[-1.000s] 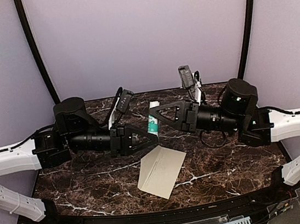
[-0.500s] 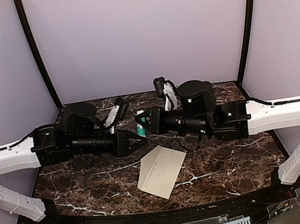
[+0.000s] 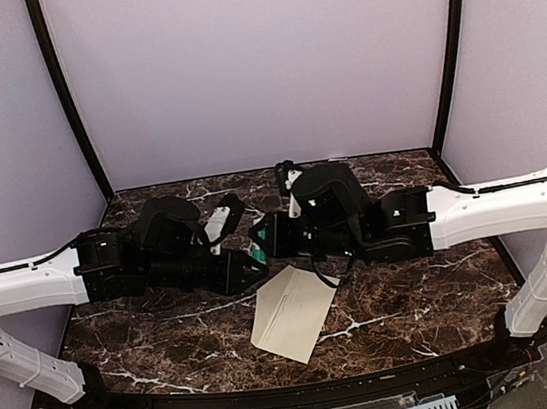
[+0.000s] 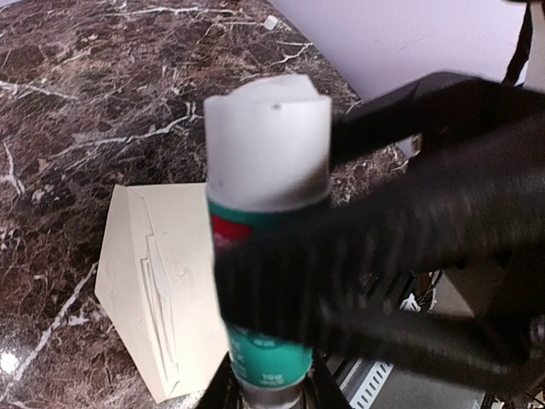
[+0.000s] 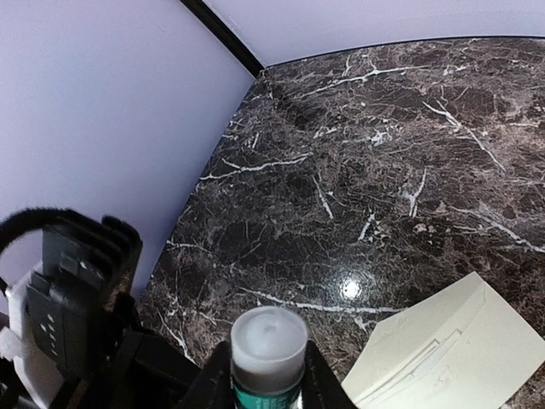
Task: Place the letter into the envelope and seal it
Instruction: Unscrew the solid glue.
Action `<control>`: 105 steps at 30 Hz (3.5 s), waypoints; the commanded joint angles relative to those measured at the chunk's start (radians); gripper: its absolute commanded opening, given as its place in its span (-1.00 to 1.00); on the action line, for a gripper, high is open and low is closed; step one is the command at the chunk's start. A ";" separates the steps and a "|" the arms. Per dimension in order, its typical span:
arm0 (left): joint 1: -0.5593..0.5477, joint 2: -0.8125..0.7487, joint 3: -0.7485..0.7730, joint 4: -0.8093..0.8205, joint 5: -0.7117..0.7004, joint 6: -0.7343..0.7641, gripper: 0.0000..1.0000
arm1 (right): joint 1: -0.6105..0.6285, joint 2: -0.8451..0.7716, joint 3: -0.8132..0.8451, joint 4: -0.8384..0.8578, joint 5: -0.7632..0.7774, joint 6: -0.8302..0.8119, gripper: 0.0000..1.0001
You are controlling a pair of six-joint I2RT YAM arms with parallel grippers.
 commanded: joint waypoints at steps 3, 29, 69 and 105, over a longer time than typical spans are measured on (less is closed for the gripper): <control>0.029 -0.067 -0.026 0.208 0.109 -0.008 -1.00 | 0.035 -0.161 -0.065 0.005 -0.026 -0.095 0.04; 0.037 -0.092 -0.121 0.672 0.755 -0.079 -1.00 | -0.109 -0.356 -0.432 0.829 -0.776 -0.116 0.51; 0.028 -0.108 -0.069 0.276 0.194 0.033 -1.00 | -0.050 -0.219 -0.259 0.382 -0.474 -0.171 -0.83; 0.077 -0.143 -0.162 0.540 0.569 -0.033 -1.00 | -0.084 -0.415 -0.479 0.623 -0.460 -0.121 0.74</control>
